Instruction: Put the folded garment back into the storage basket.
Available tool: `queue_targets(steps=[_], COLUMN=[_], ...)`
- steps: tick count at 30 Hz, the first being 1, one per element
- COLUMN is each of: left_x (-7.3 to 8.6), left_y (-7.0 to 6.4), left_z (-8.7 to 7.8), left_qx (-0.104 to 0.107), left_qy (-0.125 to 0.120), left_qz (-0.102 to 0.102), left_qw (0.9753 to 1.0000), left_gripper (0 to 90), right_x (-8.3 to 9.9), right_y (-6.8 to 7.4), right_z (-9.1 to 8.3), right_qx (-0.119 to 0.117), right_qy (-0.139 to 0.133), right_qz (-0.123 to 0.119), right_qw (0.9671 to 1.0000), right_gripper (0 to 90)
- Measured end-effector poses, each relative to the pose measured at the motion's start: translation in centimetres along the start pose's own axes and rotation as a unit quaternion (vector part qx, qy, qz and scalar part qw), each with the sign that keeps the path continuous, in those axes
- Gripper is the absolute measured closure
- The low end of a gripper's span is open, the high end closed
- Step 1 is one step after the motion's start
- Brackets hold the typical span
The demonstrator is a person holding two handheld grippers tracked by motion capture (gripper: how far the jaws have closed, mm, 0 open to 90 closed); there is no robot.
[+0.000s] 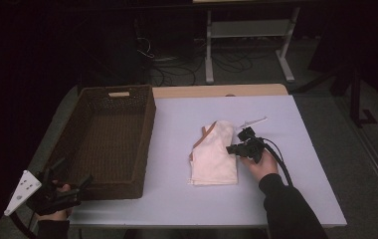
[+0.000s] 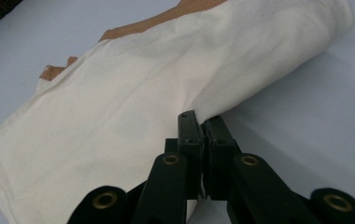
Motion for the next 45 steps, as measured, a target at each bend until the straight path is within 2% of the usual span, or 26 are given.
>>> queue_targets(steps=[14, 45], left_x=[0.0, 0.0], left_y=[0.0, -0.1], left_z=[0.0, 0.0], left_qx=[0.001, 0.0], left_qy=[0.001, 0.001], left_qz=[0.0, 0.001], left_qw=[1.0, 1.0], left_gripper=[0.0, 0.0], right_x=[-0.6, -2.3], right_y=[0.4, 1.1], right_z=[-1.1, -3.8], right_qx=[-0.016, -0.022], right_qy=[-0.02, -0.054], right_qz=[0.004, 0.001], right_qw=[0.9997, 0.9983], right_gripper=[85.7, 85.6])
Point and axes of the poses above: each handheld gripper's, and its own axes: z roughly forward along the jaws, x roughly out of its underside, y roughly to its left, the point moved 8 cm from there along z, roughly forward along the jaws, and after that the axes turned 5 degrees about -x, right-handed, at the moved point
